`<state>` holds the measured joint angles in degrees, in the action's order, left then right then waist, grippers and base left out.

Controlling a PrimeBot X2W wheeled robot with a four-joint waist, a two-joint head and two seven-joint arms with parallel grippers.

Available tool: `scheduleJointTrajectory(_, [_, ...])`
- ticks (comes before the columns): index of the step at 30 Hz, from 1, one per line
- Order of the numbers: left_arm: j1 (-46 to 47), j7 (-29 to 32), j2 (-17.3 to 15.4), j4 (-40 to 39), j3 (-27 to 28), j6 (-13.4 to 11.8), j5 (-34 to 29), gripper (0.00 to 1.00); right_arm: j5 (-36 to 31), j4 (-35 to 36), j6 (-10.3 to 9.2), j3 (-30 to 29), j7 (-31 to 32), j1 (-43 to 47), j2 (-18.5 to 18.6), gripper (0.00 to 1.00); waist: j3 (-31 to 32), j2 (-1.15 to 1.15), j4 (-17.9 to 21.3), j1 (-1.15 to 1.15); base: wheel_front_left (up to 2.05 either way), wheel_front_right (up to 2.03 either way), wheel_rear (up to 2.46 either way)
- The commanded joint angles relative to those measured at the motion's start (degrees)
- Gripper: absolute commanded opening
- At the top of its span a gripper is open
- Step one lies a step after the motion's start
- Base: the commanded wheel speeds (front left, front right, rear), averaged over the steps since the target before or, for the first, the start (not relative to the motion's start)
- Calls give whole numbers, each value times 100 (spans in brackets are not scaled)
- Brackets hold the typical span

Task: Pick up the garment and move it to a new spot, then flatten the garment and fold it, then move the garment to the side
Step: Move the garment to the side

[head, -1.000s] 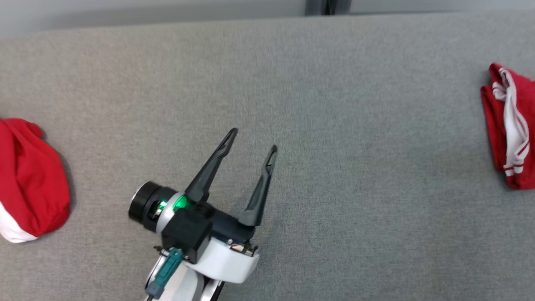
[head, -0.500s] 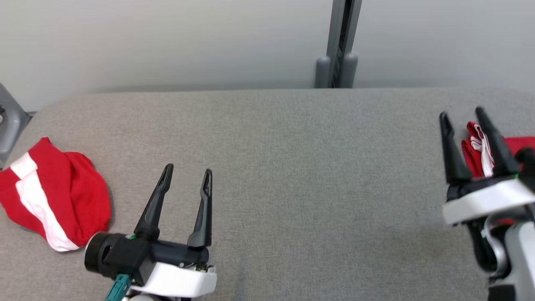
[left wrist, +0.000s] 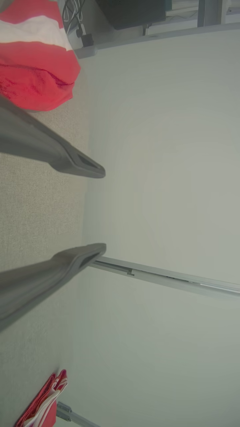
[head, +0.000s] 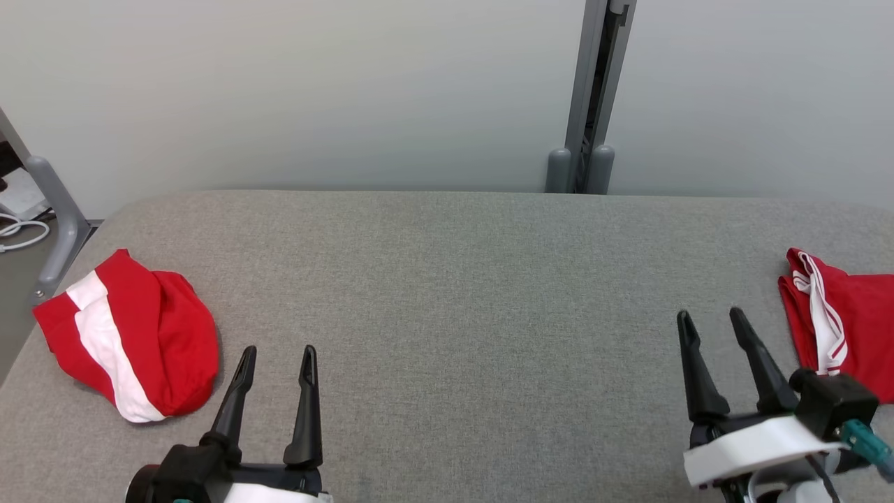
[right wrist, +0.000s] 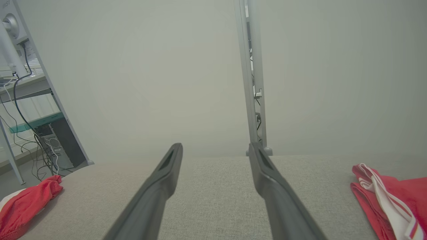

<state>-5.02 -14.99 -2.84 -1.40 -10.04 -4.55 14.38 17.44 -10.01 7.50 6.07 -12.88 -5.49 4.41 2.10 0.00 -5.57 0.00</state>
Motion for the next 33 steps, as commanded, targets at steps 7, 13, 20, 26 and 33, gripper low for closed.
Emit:
scheduleJointTrajectory(7, [-168, -21, -15, 236, 46, 56, -56, 100, -233, -162, -1, -10, -161, 400, -113, 100, 77, 0, 36, 0, 0, 0, 0])
scheduleJointTrajectory(13, [-165, -21, -17, 315, 30, 111, -84, 100, -249, -272, -1, -95, -204, 454, -134, 100, 75, 0, 50, 0, 0, 0, 0])
scheduleJointTrajectory(20, [-137, -21, -17, 365, -53, 144, -46, 100, -190, -301, -1, -128, -229, 417, -139, 100, 54, 0, 37, 0, 0, 0, 0])
scheduleJointTrajectory(26, [-100, -21, -17, 399, -99, 175, -41, 100, -193, -342, -1, -139, -242, 400, -139, 100, 42, 0, 22, 0, 0, 0, 0])
scheduleJointTrajectory(33, [-99, -21, -17, 399, -100, 173, -71, 100, -225, -386, -1, -125, -242, 374, -139, 100, 35, 0, 29, 0, 0, 0, 0])
